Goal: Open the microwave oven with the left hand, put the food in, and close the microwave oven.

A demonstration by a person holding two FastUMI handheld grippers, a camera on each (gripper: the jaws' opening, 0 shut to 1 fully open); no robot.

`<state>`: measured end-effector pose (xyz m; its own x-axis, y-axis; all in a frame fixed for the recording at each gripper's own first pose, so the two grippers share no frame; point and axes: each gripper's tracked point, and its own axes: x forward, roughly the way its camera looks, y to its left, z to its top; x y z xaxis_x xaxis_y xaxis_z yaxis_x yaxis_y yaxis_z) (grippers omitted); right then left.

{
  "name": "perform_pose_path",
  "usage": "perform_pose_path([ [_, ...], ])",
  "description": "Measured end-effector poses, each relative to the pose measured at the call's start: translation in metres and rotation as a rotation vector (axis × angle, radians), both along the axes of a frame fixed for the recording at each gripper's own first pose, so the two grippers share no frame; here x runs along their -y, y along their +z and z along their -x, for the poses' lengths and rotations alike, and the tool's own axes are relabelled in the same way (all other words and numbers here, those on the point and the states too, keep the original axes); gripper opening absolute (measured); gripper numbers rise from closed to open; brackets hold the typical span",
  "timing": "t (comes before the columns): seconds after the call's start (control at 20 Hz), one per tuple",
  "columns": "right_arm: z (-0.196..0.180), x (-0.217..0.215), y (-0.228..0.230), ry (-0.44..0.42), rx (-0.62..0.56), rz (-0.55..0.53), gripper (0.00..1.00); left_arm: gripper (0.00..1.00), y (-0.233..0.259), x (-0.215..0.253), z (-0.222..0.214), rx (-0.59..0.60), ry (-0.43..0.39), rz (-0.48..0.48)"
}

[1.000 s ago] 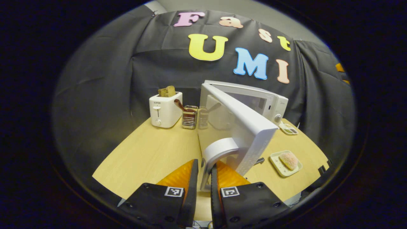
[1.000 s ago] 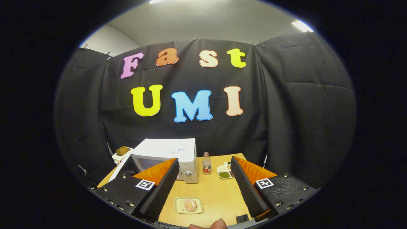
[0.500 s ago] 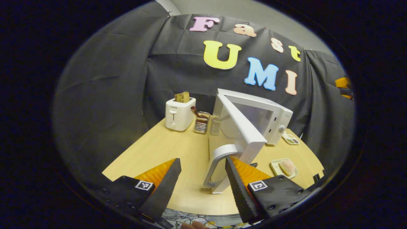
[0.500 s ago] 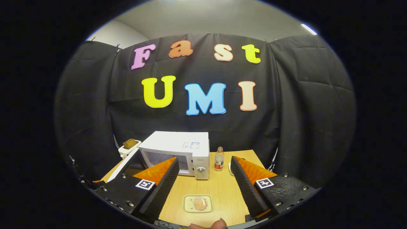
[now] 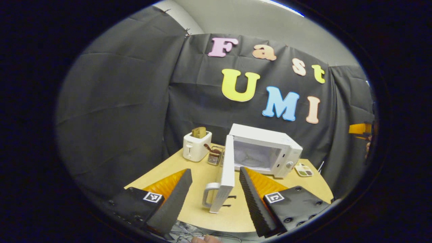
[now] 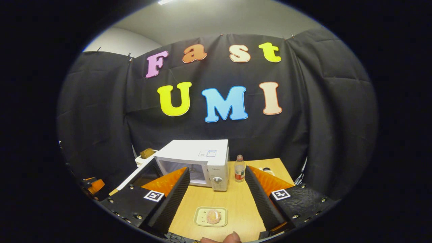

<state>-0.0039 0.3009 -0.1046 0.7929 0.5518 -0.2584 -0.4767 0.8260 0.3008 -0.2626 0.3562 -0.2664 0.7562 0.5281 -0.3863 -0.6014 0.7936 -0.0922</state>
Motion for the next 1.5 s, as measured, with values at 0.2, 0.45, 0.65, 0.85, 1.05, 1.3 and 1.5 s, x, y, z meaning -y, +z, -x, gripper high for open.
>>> perform_pose_path([
  [0.2, -0.005, -0.002, -0.024, 0.009, -0.033, -0.039, 0.98, 0.89, 0.060, 0.042, -0.002, 0.041, -0.042, -0.105],
  [0.45, 0.009, -0.022, -0.076, 0.004, -0.106, 0.043, 0.98, 0.94, 0.099, 0.088, -0.026, 0.112, -0.179, -0.154],
  [0.65, 0.024, -0.055, -0.145, 0.063, -0.228, 0.117, 0.98, 0.88, 0.092, 0.096, -0.033, 0.152, -0.215, -0.095],
  [0.85, 0.023, -0.086, -0.222, 0.132, -0.343, 0.200, 0.99, 0.88, 0.091, 0.066, -0.028, 0.139, -0.152, -0.076],
  [1.05, 0.021, -0.109, -0.298, 0.220, -0.420, 0.275, 0.99, 0.88, 0.093, 0.036, -0.027, 0.090, -0.013, -0.072],
  [1.3, 0.021, -0.128, -0.361, 0.279, -0.500, 0.313, 0.99, 0.87, 0.080, 0.024, -0.032, 0.008, 0.133, -0.020],
  [1.5, 0.021, -0.131, -0.390, 0.293, -0.528, 0.352, 0.99, 0.89, 0.078, 0.027, -0.037, -0.034, 0.173, -0.026],
])
